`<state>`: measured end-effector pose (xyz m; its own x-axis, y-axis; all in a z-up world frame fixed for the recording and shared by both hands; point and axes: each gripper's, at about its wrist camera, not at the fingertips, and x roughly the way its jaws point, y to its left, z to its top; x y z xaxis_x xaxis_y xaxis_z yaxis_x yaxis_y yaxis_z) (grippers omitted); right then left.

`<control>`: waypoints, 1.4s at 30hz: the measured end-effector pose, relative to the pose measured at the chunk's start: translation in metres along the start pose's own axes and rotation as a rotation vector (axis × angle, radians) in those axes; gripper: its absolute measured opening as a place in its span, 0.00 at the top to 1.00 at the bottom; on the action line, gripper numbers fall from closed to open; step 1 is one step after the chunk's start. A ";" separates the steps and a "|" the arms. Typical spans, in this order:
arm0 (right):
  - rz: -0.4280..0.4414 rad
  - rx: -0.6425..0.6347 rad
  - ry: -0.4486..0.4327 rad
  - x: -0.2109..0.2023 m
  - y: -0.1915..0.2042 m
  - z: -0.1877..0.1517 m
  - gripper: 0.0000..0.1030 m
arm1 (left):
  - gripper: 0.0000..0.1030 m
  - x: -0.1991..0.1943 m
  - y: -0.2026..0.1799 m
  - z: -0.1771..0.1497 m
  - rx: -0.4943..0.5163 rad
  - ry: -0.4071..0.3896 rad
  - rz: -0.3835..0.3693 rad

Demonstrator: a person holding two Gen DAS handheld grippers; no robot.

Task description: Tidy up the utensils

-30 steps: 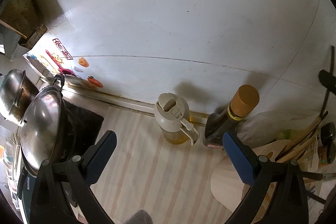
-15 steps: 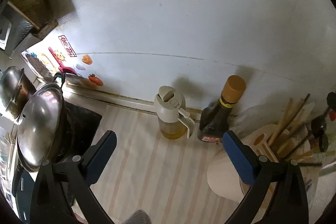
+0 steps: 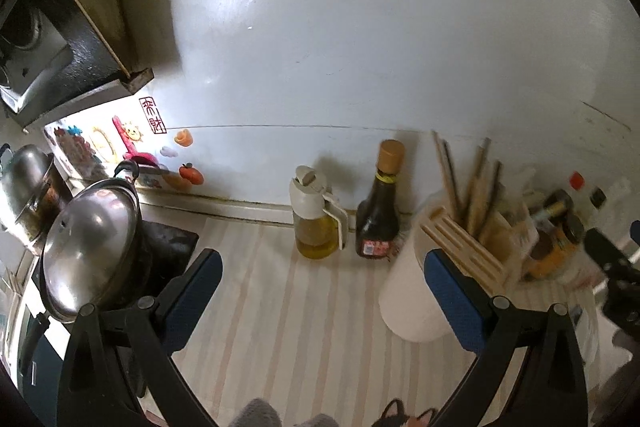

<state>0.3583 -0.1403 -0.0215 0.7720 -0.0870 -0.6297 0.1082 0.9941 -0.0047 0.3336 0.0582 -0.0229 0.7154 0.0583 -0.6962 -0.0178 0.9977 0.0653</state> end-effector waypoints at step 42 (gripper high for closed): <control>-0.087 0.010 -0.265 -0.299 -0.036 -0.145 0.00 | 0.00 -0.253 -0.017 -0.138 0.020 -0.209 -0.084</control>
<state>0.0327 -0.1410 0.0548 0.8962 -0.1871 -0.4023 0.1864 0.9816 -0.0413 0.0563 0.0313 0.0534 0.8430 -0.0353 -0.5367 0.0604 0.9977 0.0293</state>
